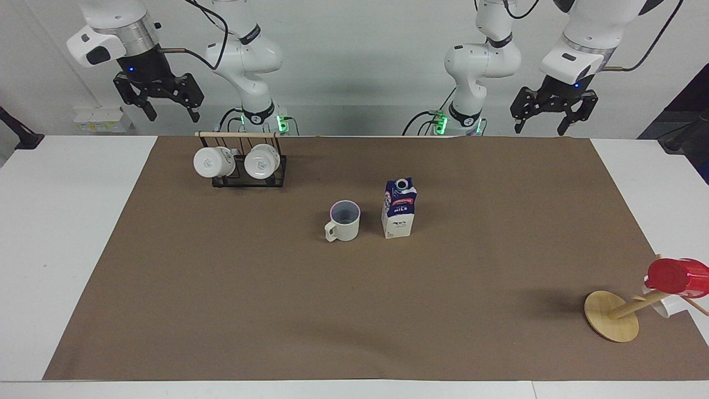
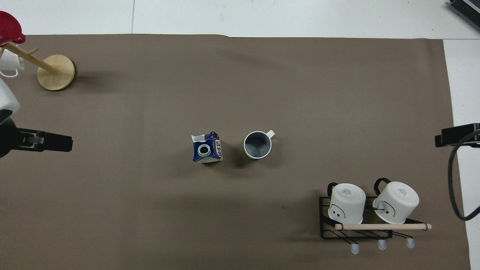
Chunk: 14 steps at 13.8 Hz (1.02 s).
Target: Place cup and milk on table
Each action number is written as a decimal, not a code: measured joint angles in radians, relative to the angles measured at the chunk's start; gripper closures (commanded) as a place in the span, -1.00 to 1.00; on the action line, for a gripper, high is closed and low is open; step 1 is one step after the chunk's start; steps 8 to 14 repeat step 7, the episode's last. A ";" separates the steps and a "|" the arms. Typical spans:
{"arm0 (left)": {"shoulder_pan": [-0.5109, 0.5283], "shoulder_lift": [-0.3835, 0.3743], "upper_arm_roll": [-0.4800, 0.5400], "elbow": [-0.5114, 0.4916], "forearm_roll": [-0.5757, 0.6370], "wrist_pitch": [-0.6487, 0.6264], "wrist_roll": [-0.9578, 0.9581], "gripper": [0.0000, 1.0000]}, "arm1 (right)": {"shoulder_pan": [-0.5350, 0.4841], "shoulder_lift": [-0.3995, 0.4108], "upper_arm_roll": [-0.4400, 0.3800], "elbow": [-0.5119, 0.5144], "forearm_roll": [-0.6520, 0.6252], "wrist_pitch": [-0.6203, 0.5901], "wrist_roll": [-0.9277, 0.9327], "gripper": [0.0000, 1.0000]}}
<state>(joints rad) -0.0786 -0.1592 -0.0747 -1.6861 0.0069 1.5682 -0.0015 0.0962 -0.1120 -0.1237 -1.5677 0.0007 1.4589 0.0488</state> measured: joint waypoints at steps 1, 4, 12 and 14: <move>0.002 0.002 0.000 0.002 0.000 -0.001 0.000 -1.00 | 0.000 0.000 0.000 0.000 0.000 0.000 0.000 -1.00; 0.009 0.004 0.002 0.005 0.000 -0.003 0.000 -1.00 | 0.000 0.000 0.000 0.000 0.000 0.000 0.000 -1.00; 0.012 0.005 0.004 0.005 0.000 -0.004 0.000 -1.00 | 0.000 0.000 0.000 0.000 0.000 0.000 0.000 -1.00; 0.012 0.005 0.004 0.005 0.000 -0.004 0.000 -1.00 | 0.000 0.000 0.000 0.000 0.000 0.000 0.000 -1.00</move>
